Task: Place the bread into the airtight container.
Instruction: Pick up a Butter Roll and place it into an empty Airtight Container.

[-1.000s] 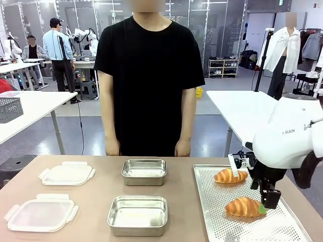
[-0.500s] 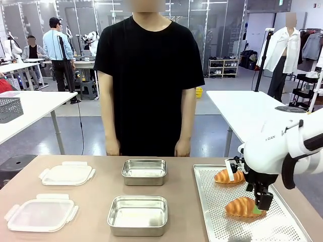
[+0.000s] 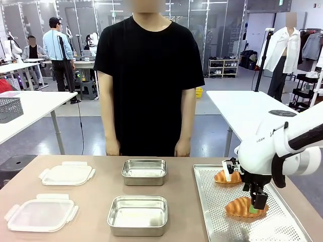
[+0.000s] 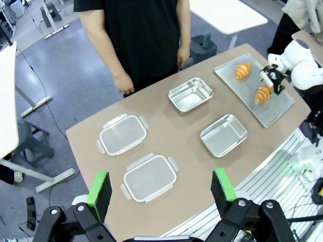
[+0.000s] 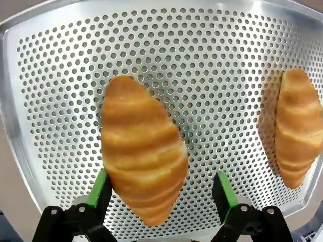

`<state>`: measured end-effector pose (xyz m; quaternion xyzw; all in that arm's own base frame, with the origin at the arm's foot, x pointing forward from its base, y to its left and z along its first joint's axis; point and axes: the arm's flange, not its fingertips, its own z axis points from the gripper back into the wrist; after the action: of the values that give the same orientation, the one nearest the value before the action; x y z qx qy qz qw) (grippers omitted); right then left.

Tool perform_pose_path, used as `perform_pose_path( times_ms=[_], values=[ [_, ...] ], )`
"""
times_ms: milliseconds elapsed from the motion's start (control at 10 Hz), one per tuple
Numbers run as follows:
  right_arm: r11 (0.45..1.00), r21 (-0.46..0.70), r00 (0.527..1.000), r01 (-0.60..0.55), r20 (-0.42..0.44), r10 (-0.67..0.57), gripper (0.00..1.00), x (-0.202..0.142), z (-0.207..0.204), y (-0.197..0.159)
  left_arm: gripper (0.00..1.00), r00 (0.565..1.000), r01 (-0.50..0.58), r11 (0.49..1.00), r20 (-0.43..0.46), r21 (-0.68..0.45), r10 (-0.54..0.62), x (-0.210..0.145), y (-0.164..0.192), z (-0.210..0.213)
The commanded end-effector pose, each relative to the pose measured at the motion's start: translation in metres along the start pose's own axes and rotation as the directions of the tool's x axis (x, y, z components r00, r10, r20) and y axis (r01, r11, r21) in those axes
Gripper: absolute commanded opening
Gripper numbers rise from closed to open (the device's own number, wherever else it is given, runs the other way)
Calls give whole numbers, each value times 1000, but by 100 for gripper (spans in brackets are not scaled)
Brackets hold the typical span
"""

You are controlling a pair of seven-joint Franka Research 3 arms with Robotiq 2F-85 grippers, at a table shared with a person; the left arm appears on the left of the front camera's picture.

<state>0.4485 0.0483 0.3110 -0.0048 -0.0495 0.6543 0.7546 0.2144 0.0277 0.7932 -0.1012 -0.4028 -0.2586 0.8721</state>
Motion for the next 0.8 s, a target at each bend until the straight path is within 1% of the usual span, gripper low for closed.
perform_pose_path(
  times_ms=[0, 300, 400, 500, 600, 700],
  values=[
    [1000, 5, 999, -28, 21, 28, 100, -3, -11, -10, 100, 1000, -3, 1000, -1, 1, 3, 1, 0, 0],
    [998, 39, 998, -49, 30, 48, 100, 1, -22, -11, 100, 1000, -3, 1000, -1, 1, 3, 1, 0, 0],
    [997, 67, 999, -43, 22, 42, 100, 0, -25, -10, 100, 1000, -3, 1000, -1, 1, 3, 1, 0, 0],
    [997, 68, 999, -43, 21, 42, 97, 0, -25, -10, 100, 1000, -3, 1000, -1, 1, 3, 1, 0, 0],
    [997, 68, 999, -31, 33, 29, 83, -2, -23, -9, 100, 1000, -3, 1000, -1, 1, 3, 1, 0, 0],
    [998, 63, 999, -26, 45, 23, 78, -4, -20, -9, 100, 1000, -3, 1000, -1, 1, 3, 1, 0, 0]
  ],
)
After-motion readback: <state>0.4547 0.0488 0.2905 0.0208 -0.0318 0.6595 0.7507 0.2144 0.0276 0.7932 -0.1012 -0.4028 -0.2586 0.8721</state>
